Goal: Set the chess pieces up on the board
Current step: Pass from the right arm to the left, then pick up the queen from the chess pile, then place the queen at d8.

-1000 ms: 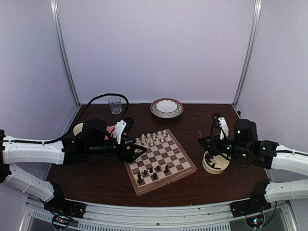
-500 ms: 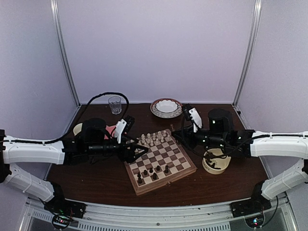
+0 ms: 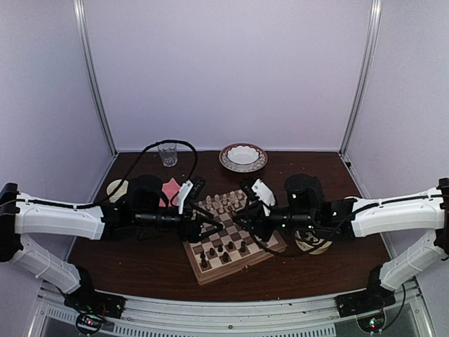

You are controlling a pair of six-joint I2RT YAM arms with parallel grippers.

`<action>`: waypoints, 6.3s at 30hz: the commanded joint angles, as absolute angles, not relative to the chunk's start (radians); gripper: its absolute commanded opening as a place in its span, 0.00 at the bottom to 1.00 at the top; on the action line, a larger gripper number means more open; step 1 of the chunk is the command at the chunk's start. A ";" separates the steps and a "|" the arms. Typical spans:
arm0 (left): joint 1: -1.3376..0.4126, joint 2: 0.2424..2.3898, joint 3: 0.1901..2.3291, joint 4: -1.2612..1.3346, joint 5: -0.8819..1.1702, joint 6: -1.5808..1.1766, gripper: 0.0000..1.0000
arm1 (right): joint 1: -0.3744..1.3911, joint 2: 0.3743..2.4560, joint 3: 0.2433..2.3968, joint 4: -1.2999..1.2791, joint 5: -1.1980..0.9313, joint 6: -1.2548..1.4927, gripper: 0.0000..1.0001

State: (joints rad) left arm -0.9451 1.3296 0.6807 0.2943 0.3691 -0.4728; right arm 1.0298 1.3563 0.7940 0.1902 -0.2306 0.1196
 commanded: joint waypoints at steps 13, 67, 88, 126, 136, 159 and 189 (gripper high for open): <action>-0.945 1.338 0.703 0.391 0.483 -0.503 0.55 | 1.086 1.397 0.847 0.155 -0.282 0.028 0.12; -0.940 1.327 0.733 0.339 0.487 -0.498 0.00 | 1.111 1.330 0.789 0.222 -0.301 0.020 0.75; -0.900 1.188 0.601 0.659 0.515 -0.639 0.00 | 1.038 1.290 0.709 0.508 -0.444 0.361 0.70; -0.899 1.212 0.531 0.904 0.543 -0.729 0.00 | 1.004 1.354 0.681 0.675 -0.569 0.452 0.29; -0.899 1.197 0.531 0.862 0.520 -0.701 0.00 | 1.000 1.342 0.670 0.679 -0.562 0.459 0.04; -0.900 1.088 0.608 0.253 0.090 -0.383 0.00 | 1.023 1.437 1.290 -0.905 -0.216 0.210 0.00; -0.900 0.918 0.506 0.275 -0.098 -0.353 0.00 | 1.118 1.995 1.787 -1.267 -0.136 0.173 0.00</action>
